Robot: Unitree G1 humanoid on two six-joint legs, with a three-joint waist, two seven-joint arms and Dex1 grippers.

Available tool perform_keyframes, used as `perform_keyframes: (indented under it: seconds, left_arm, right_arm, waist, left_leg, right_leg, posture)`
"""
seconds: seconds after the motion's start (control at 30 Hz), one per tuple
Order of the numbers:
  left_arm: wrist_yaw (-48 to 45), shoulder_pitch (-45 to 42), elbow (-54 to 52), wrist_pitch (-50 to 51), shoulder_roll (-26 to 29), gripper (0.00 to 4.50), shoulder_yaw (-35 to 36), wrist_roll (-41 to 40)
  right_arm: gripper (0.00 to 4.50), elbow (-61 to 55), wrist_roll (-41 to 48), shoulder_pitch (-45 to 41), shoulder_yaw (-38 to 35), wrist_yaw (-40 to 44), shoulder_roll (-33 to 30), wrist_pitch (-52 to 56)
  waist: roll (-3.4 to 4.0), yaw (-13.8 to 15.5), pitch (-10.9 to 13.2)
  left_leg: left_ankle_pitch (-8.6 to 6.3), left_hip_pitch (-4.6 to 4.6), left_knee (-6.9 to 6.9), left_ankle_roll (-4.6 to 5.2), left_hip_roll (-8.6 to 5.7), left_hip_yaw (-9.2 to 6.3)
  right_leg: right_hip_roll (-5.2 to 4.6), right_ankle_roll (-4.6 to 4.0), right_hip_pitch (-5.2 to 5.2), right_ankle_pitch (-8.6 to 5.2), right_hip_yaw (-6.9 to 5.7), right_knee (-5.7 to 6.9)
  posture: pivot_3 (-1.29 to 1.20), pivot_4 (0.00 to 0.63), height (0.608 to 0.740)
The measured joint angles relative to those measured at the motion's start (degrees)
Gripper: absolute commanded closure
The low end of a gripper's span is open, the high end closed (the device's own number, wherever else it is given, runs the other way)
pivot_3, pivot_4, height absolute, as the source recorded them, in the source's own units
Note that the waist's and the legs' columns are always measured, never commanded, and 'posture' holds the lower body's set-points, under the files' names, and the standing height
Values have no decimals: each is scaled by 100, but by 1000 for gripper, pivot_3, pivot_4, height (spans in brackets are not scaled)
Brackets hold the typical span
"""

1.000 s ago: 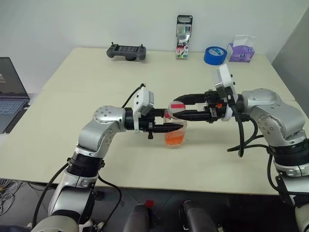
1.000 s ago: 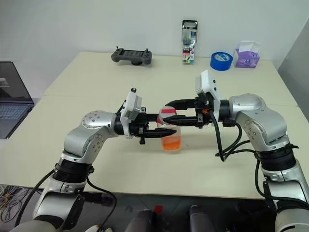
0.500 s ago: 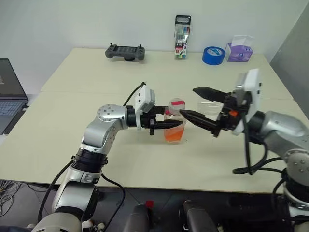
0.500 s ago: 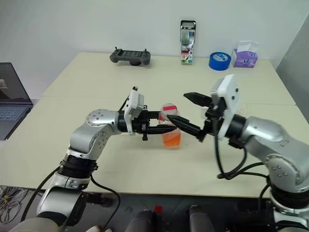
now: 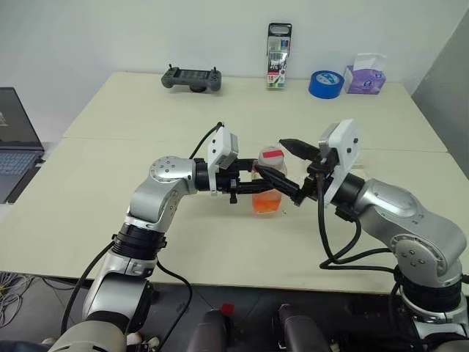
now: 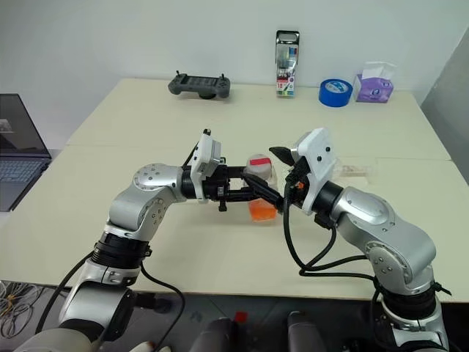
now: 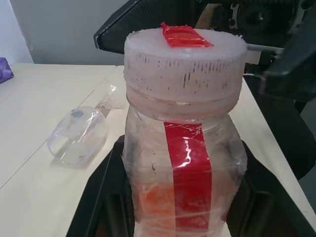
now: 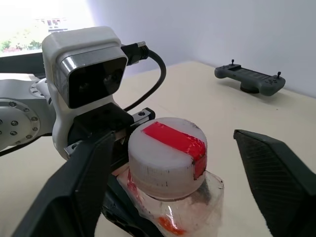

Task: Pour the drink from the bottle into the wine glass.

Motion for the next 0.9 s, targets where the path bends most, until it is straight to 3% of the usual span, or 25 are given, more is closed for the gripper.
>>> perform_keyframes:
  seconds: [0.13,0.33,0.4,0.53,0.6,0.7,0.8,0.9]
  left_arm:
    - [3,0,-3,2,-1,2671,-1,-1]
    - [-6,4,-33,26,-1,2671,-10,-11]
    - [-55,8,-131,54,7,2671,-16,-23]
    - [-360,31,-328,82,112,2671,-170,-23]
    - [-389,26,-331,125,122,2671,-223,-12]
    - [-371,-21,-328,206,72,2671,-227,-7]
    - [-362,-25,-328,283,13,2671,-261,-22]
    - [-367,-4,-380,311,19,2671,-228,-100]
  right_arm:
    - [2698,-2,10,0,0,25,3,0]
    - [2694,170,12,-106,4,363,-188,-99]
    - [2694,430,-19,-274,20,1029,-566,-356]
    - [2694,1752,-220,-943,415,3447,-1493,-1473]
    - [2694,2736,-431,-1551,805,4611,-1636,-2060]
    - [2694,3435,-571,-1973,982,5339,-1645,-2365]
    - [1688,3448,-521,-1962,921,5410,-1774,-2128]
    - [612,2998,-209,-1387,250,5082,-2496,-1239]
  waist:
    - [0,0,0]
    - [0,0,0]
    - [0,-1,0]
    - [2,-13,1]
    - [2,-36,2]
    - [2,-15,2]
    - [3,0,3]
    - [1,105,4]
  left_leg:
    - [0,0,0,0,0,-1]
    - [0,-1,1,0,-3,3]
    - [0,-1,4,0,-4,4]
    - [0,8,0,2,-5,33]
    - [-1,11,2,2,-5,41]
    - [-1,5,0,2,6,19]
    - [-1,-5,0,1,7,9]
    - [-1,-21,2,0,-7,-13]
  right_leg:
    - [0,1,0,-1,-1,1]
    - [-1,1,0,-1,1,0]
    - [-1,2,1,-1,0,-3]
    - [5,5,6,-3,3,-9]
    - [13,4,6,-2,5,-5]
    - [16,-8,5,5,-9,-2]
    - [5,-22,0,13,-8,-1]
    - [-19,-16,-2,9,-11,-17]
  posture:
    - [0,150,740]
    - [0,150,740]
    - [0,150,740]
    - [0,150,740]
    - [0,150,740]
    - [0,150,740]
    - [0,150,740]
    - [0,150,740]
